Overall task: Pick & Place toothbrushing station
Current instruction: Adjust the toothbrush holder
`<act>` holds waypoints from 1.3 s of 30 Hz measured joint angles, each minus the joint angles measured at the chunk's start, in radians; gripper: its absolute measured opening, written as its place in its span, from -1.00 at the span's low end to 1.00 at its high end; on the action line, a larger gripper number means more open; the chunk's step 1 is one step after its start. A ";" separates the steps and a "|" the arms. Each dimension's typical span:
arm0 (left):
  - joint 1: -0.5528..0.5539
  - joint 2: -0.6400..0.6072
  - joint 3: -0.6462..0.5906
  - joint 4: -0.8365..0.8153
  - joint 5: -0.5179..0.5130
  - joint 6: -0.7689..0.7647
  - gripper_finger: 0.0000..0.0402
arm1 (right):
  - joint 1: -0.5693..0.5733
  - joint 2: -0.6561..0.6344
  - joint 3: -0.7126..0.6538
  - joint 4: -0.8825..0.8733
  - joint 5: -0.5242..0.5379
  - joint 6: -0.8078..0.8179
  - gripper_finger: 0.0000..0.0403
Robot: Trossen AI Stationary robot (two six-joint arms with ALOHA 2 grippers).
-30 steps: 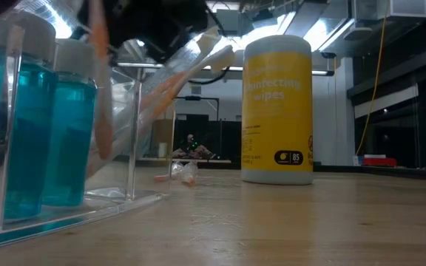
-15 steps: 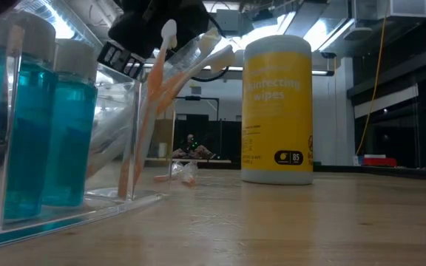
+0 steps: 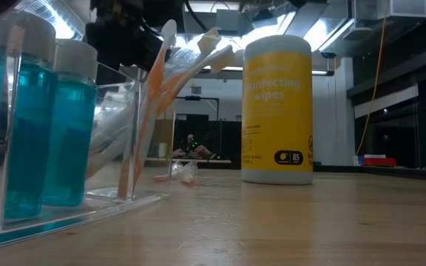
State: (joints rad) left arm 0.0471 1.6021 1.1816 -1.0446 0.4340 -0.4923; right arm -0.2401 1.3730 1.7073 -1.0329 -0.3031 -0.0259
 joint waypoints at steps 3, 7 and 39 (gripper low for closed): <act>-0.037 -0.001 0.000 -0.003 -0.104 -0.017 -0.22 | 0.000 -0.004 0.000 0.000 0.003 0.040 -0.50; -0.096 -0.008 -0.001 -0.034 -0.276 -0.065 -0.32 | 0.023 -0.006 0.000 0.001 0.053 0.075 -0.50; -0.389 -0.649 -0.001 -0.193 -0.760 -0.287 -0.57 | 0.772 0.069 -0.563 0.635 0.494 0.736 -0.52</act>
State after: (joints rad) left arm -0.3416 0.9534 1.1805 -1.2381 -0.3262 -0.7797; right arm 0.5321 1.4424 1.1448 -0.3978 0.1910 0.7102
